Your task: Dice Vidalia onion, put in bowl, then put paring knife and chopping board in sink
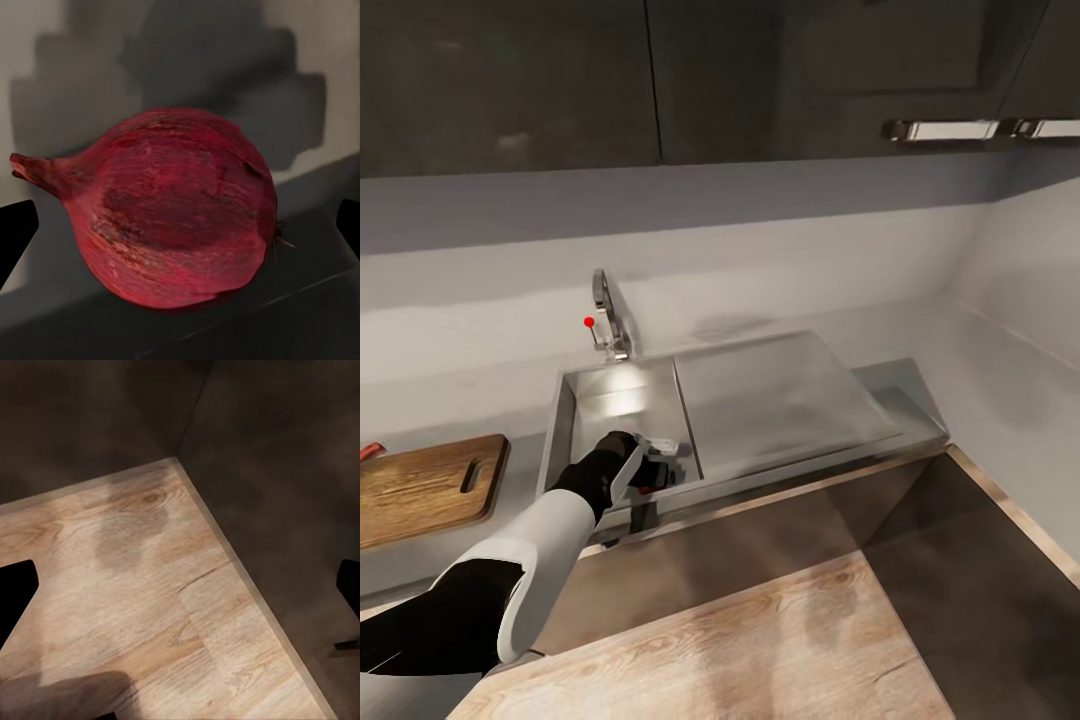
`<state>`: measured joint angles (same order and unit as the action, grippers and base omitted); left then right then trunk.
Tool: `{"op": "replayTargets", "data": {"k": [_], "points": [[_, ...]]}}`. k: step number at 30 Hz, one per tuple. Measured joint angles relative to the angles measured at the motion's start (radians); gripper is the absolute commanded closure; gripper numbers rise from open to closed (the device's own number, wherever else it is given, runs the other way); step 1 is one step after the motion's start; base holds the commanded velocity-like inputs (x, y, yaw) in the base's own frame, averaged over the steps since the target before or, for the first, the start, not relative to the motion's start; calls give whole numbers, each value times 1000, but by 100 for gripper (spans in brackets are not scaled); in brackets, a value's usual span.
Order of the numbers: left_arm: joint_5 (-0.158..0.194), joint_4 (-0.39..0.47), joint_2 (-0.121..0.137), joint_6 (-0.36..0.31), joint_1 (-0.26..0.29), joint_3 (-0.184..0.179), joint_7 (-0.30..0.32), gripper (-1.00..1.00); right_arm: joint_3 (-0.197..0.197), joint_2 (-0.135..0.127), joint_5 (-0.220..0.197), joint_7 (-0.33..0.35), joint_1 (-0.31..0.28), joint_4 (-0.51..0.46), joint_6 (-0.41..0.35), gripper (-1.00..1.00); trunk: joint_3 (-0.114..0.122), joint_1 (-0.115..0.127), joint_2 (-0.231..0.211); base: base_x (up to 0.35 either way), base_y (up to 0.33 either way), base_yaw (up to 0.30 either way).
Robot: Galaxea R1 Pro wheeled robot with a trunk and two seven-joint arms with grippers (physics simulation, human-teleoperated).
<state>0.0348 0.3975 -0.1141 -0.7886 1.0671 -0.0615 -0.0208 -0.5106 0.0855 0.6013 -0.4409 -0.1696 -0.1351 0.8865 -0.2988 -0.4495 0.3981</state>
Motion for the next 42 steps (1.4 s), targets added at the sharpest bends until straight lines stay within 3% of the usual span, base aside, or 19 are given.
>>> {"op": "replayTargets", "data": {"k": [8,9,28,42], "points": [[4,-1,1,2,1,2,-3,-100,0,0,0,0,0,0,0,-100,-6,0,0,0,0,0],[4,-1,1,2,1,2,-3,100,0,0,0,0,0,0,0,-100,-7,0,0,0,0,0],[2,2,2,0,0,2,0,100,0,0,0,0,0,0,1,-100,-7,0,0,0,0,0],[0,8,2,0,0,3,0,100,0,0,0,0,0,0,1,-100,13,0,0,0,0,0]]}}
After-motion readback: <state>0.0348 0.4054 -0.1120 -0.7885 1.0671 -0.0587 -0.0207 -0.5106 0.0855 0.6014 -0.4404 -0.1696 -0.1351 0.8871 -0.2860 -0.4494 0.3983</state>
